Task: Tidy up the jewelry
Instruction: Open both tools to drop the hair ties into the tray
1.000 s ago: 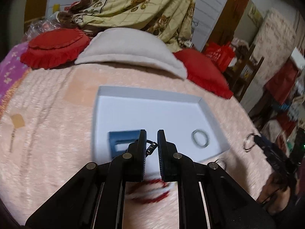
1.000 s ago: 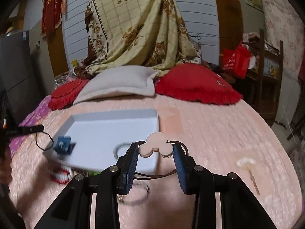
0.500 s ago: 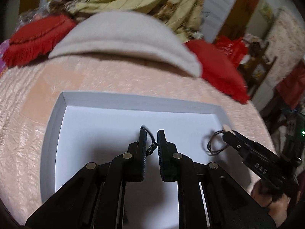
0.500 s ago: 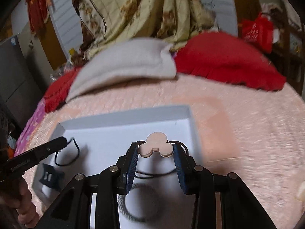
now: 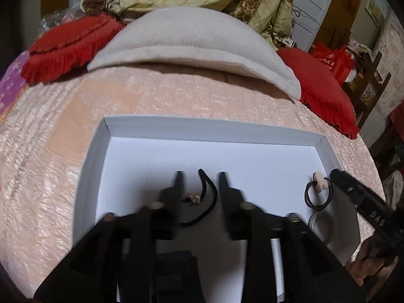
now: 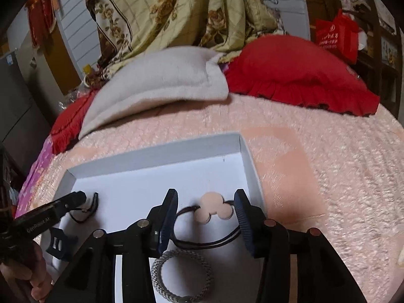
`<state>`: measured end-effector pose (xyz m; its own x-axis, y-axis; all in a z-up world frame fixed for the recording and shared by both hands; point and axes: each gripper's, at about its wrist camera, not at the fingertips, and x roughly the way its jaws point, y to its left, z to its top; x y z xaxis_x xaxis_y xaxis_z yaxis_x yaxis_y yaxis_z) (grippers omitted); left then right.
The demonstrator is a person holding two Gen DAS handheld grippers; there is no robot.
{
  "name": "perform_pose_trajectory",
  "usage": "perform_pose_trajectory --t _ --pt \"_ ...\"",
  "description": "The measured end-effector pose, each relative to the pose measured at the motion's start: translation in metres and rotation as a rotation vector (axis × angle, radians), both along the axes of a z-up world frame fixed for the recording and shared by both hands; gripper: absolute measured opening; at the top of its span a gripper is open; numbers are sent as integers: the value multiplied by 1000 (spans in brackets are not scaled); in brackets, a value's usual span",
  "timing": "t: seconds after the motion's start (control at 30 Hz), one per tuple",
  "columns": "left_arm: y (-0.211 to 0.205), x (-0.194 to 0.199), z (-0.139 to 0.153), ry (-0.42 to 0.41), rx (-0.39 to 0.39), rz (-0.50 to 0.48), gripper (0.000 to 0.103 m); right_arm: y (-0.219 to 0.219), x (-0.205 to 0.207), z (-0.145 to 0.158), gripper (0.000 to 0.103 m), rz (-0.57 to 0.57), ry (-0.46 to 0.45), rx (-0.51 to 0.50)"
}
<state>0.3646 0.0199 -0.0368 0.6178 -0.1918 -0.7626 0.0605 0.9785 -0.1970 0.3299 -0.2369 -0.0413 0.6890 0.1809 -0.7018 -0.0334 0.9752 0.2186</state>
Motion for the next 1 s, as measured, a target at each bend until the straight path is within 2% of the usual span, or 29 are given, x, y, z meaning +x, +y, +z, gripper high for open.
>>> perform_pose_trajectory --t 0.07,0.3,0.47,0.6,0.73,0.83,0.9,1.0 --pt "5 -4 8 -37 -1 16 55 -2 -4 7 44 -4 -18 0" --pt "26 -31 37 -129 33 41 56 -14 -38 29 44 -25 -79 -49" --pt "53 -93 45 -172 68 23 56 -18 -90 42 44 1 -105 -73" --pt "78 -140 33 -133 89 18 56 -21 -138 39 44 17 -93 -97" --pt "87 -169 17 -85 109 14 56 -25 -184 15 45 44 11 -86" --pt "87 -171 3 -42 87 -15 55 -26 -202 4 45 63 32 -136" --pt "82 -166 -7 -12 93 -21 46 -30 -206 1 45 62 27 -179" --pt "73 -158 -19 22 99 -22 45 -46 -202 -2 45 26 40 -163"
